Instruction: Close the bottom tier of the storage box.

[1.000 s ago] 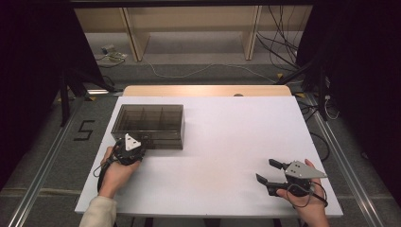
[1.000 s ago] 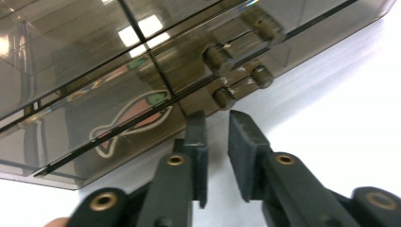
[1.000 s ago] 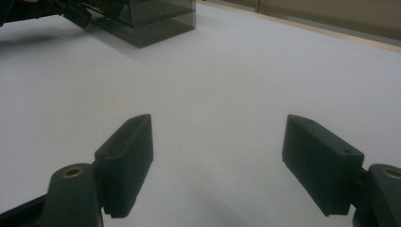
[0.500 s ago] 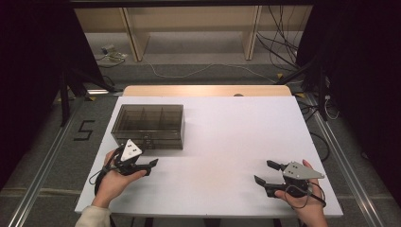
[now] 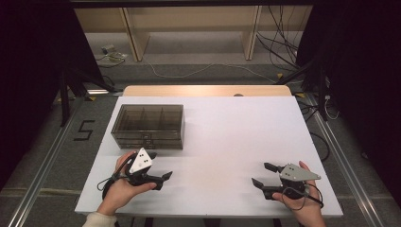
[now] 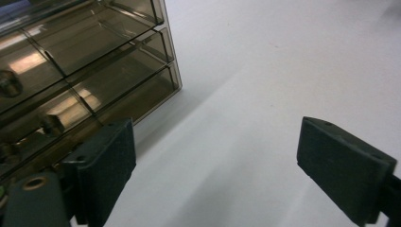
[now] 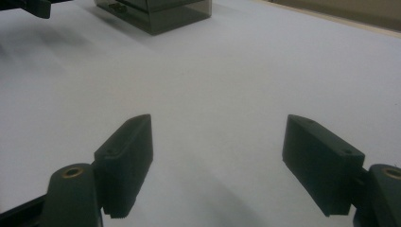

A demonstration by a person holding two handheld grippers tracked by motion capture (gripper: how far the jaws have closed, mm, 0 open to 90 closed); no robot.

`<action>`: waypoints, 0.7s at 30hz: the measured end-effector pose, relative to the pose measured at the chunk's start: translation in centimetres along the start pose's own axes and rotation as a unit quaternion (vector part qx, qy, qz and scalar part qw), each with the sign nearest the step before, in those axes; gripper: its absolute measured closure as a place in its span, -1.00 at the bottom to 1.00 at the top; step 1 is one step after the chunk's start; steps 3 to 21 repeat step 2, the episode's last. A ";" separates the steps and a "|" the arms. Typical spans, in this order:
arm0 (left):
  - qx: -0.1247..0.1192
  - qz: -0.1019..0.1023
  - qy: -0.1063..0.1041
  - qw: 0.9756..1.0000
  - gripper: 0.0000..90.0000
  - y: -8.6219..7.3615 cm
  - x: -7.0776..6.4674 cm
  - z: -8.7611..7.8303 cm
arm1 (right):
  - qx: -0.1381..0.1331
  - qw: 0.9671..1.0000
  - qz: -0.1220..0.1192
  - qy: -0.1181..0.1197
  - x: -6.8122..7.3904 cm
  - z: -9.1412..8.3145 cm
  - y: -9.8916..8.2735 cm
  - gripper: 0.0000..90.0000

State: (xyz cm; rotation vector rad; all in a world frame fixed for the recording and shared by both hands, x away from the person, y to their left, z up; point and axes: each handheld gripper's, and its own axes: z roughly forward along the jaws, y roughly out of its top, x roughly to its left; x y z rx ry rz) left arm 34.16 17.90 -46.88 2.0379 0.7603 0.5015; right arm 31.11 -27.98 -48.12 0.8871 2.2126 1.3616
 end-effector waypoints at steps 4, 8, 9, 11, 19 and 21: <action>0.001 -0.003 -0.006 1.000 -0.79 0.1 -0.3 0.1 | 0.000 1.000 0.001 0.001 0.0 0.0 0.0 -0.43; 0.001 -0.003 -0.006 1.000 -0.79 0.1 -0.3 0.1 | 0.000 1.000 0.001 0.001 0.0 0.0 0.0 -0.43; 0.001 -0.003 -0.006 1.000 -0.79 0.1 -0.3 0.1 | 0.000 1.000 0.001 0.001 0.0 0.0 0.0 -0.43; 0.001 -0.003 -0.006 1.000 -0.79 0.1 -0.3 0.1 | 0.000 1.000 0.001 0.001 0.0 0.0 0.0 -0.43; 0.001 -0.003 -0.006 1.000 -0.79 0.1 -0.3 0.1 | 0.000 1.000 0.001 0.001 0.0 0.0 0.0 -0.43; 0.001 -0.003 -0.006 1.000 -0.79 0.1 -0.3 0.1 | 0.000 1.000 0.001 0.001 0.0 0.0 0.0 -0.43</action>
